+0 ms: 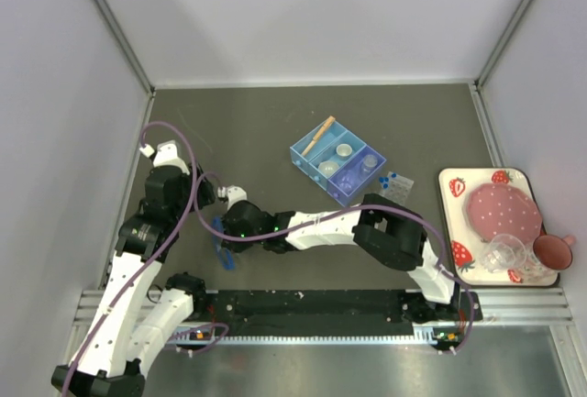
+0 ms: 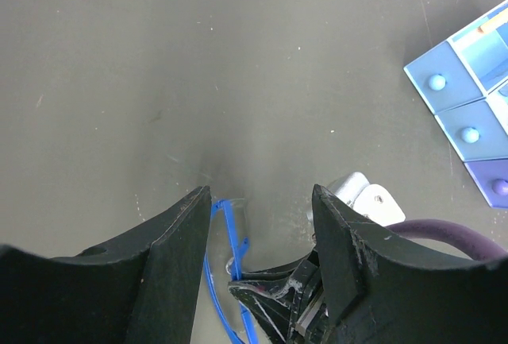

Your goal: Organize the chemistry lab equipment

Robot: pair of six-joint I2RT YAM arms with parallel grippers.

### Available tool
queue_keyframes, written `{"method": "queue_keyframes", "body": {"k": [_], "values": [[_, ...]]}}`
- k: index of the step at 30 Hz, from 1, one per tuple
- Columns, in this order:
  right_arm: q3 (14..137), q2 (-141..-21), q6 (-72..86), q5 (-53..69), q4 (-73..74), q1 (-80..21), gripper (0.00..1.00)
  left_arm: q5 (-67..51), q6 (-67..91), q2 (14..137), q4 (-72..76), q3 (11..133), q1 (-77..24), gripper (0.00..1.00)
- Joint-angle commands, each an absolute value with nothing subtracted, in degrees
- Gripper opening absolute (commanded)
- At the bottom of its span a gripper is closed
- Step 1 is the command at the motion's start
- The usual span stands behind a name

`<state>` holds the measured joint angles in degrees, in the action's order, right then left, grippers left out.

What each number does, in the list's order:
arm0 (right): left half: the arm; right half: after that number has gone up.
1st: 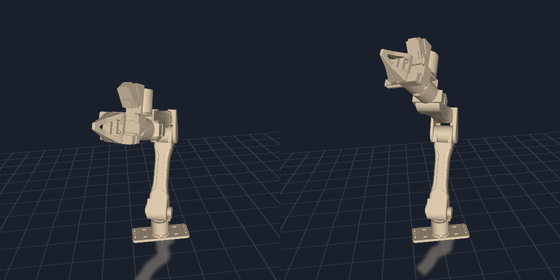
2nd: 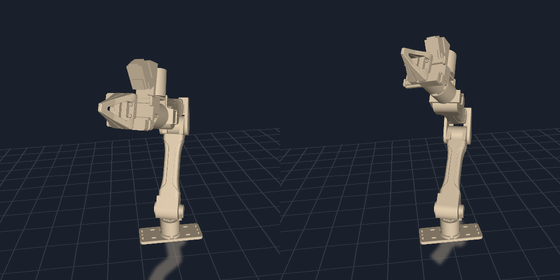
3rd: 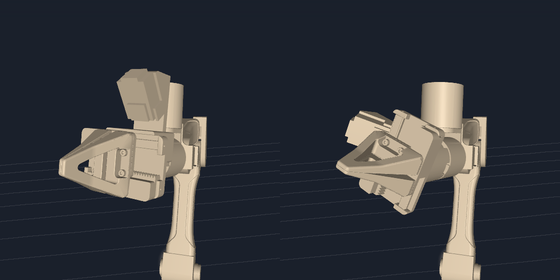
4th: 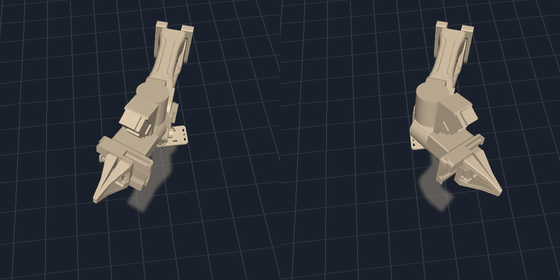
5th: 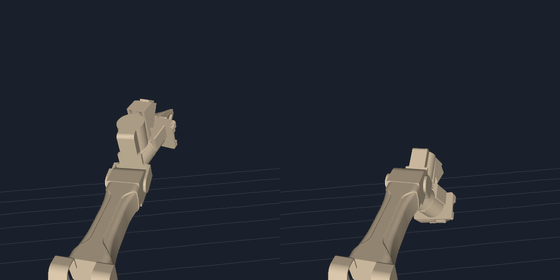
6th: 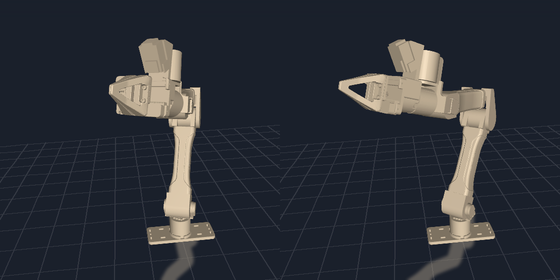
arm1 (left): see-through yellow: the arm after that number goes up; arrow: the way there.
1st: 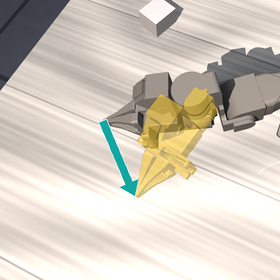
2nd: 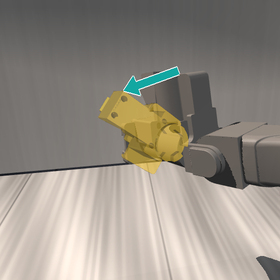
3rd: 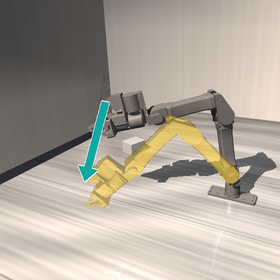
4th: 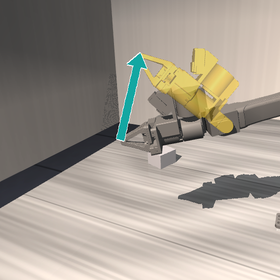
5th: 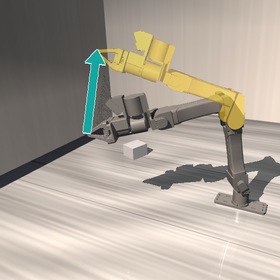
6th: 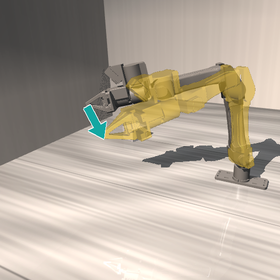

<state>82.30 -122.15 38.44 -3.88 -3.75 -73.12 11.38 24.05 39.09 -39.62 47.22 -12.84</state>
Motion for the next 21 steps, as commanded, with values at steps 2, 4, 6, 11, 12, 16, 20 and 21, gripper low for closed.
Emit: {"method": "queue_keyframes", "body": {"k": [2,4,6,11,12,16,20,21], "values": [[82.36,-121.03,37.09,-7.11,-1.85,-74.09,0.00,11.07,23.64,38.23,-38.14,47.46,-12.83,0.59],[81.04,-118.84,36.39,-9.48,-1.50,-74.18,0.00,11.25,23.64,38.32,-38.23,48.07,-12.75,0.59],[79.29,-117.08,35.69,-11.68,-1.41,-74.00,0.00,11.25,23.73,38.41,-38.41,48.51,-12.83,0.59],[74.54,-108.73,36.03,-14.68,-1.32,-72.52,0.00,11.25,23.99,38.58,-38.76,50.27,-12.83,0.59],[72.62,-107.33,36.12,-15.29,-1.32,-72.16,0.00,11.69,24.26,38.50,-38.85,50.62,-12.83,0.59],[68.56,-100.21,35.86,-17.48,-0.53,-70.05,0.00,12.04,24.17,38.14,-39.20,51.68,-12.75,0.59],[66.45,-92.75,35.77,-18.99,1.75,-67.68,0.00,11.43,24.26,38.15,-38.58,50.72,-12.83,0.59],[66.62,-91.85,35.77,-18.90,2.45,-66.11,0.00,11.43,24.26,38.23,-38.50,50.54,-12.83,0.59]]}}
